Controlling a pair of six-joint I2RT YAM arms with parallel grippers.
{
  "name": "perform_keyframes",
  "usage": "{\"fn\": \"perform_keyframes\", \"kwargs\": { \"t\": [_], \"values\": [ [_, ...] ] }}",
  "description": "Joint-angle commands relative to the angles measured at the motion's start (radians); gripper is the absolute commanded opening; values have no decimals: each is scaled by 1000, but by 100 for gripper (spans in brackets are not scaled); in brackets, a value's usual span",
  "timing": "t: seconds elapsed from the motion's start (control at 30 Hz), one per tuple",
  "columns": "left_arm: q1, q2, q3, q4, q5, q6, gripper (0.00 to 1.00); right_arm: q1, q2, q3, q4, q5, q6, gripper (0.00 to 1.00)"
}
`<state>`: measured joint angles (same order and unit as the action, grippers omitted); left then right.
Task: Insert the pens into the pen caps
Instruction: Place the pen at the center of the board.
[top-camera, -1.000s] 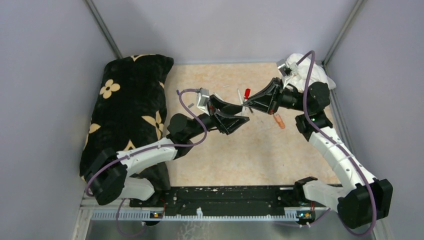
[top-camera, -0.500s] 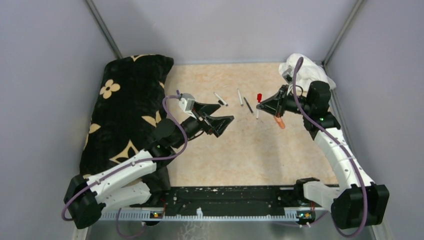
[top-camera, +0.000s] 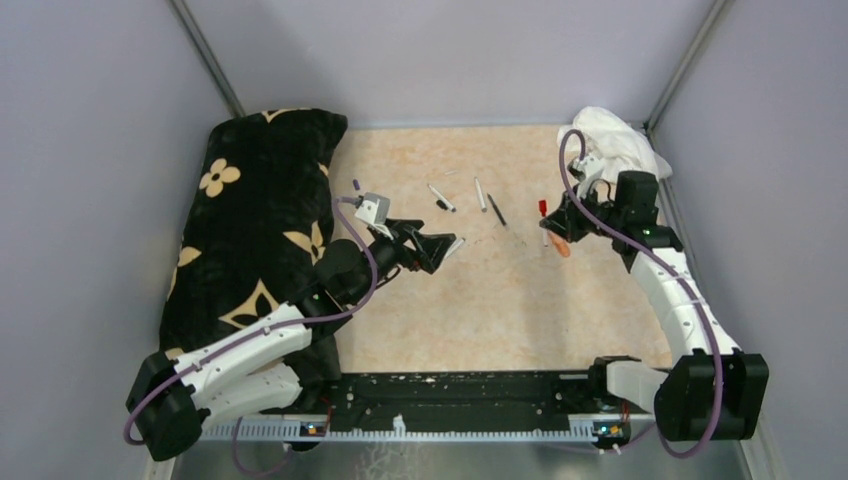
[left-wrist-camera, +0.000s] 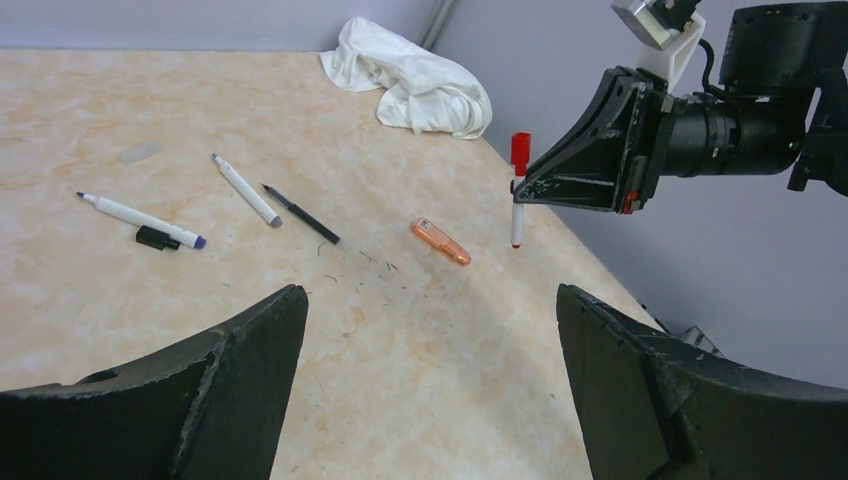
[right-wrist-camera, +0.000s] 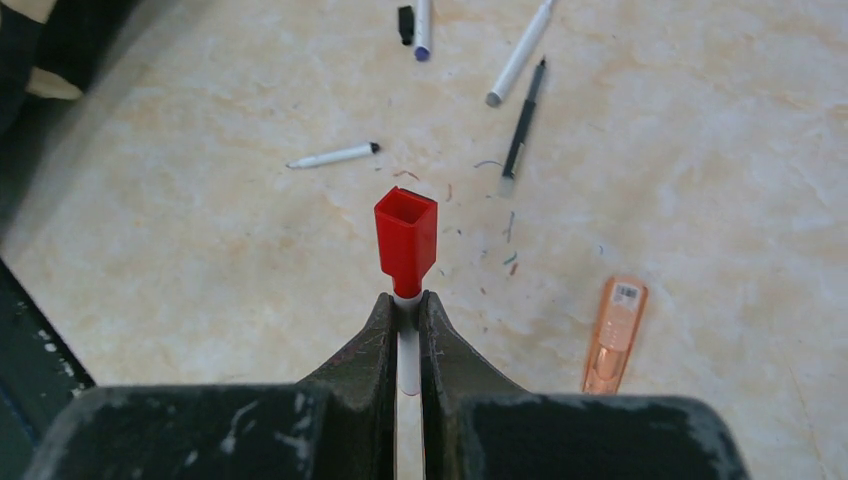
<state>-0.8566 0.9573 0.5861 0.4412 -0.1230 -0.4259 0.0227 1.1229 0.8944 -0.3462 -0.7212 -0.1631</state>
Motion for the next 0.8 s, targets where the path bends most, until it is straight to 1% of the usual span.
{"fn": "perform_keyframes", "kwargs": {
  "t": [0.0,0.43,0.77],
  "values": [
    [8,-5,-7,-17,-27,-8,98,-20,15,-28,-23,113,-96,0],
    [20,4,-13,-28,-33,-16,98,-77,66,-87,8,254,-146,0],
    [29,5,-19,-27,-29,-20,98,-142,178,-63,-1,273,-168,0]
  ]
}}
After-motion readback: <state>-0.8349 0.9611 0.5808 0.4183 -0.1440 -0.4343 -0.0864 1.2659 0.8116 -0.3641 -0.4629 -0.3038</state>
